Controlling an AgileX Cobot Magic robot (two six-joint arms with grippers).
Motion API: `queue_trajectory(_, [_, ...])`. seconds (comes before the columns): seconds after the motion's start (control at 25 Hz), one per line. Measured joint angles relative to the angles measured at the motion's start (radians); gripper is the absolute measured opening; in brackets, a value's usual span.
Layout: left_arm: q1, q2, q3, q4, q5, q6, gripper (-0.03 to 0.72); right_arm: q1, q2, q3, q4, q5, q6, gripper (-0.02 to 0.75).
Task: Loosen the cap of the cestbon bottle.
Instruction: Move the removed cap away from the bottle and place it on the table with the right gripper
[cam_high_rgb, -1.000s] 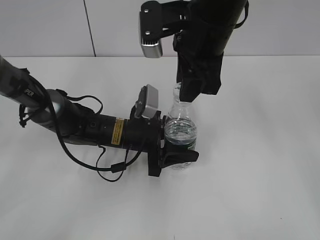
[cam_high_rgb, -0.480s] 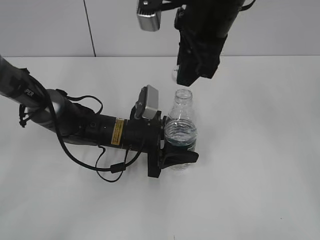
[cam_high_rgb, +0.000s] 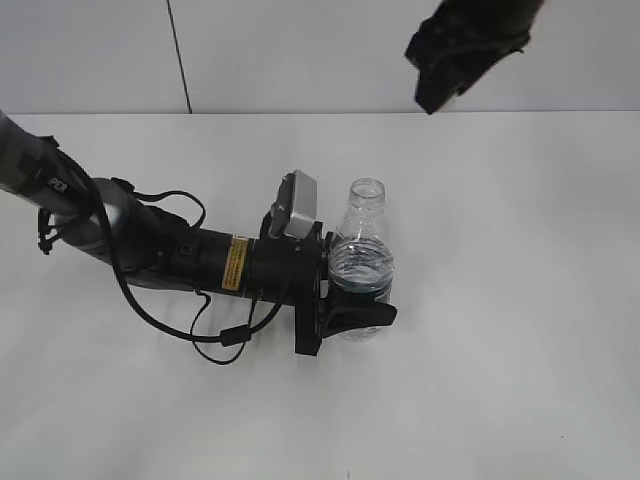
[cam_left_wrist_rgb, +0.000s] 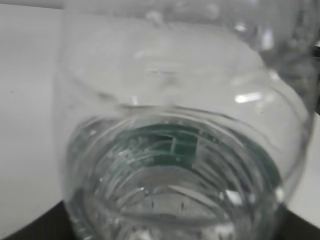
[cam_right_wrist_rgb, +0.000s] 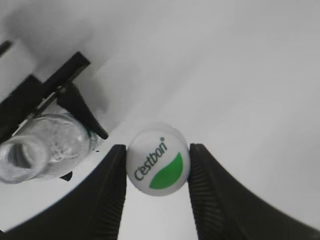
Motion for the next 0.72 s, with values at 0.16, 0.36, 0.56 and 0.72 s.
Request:
queue_trajectory(0.16, [0.0, 0.0, 0.0, 0.0, -0.003, 0.0, 0.406, -0.148, 0.0, 0.092, 0.047, -0.051, 0.136, 0.294])
queue_trajectory(0.36, [0.0, 0.0, 0.0, 0.001, -0.004, 0.0, 0.406, -0.25, -0.001, 0.272, 0.055, -0.187, 0.217, 0.294])
queue_trajectory(0.56, [0.0, 0.0, 0.0, 0.001, -0.004, 0.0, 0.406, -0.278, -0.001, 0.446, 0.06, -0.341, 0.272, 0.293])
queue_trajectory(0.72, [0.0, 0.0, 0.0, 0.001, -0.004, 0.0, 0.406, -0.279, -0.001, 0.571, 0.065, -0.481, 0.318, 0.293])
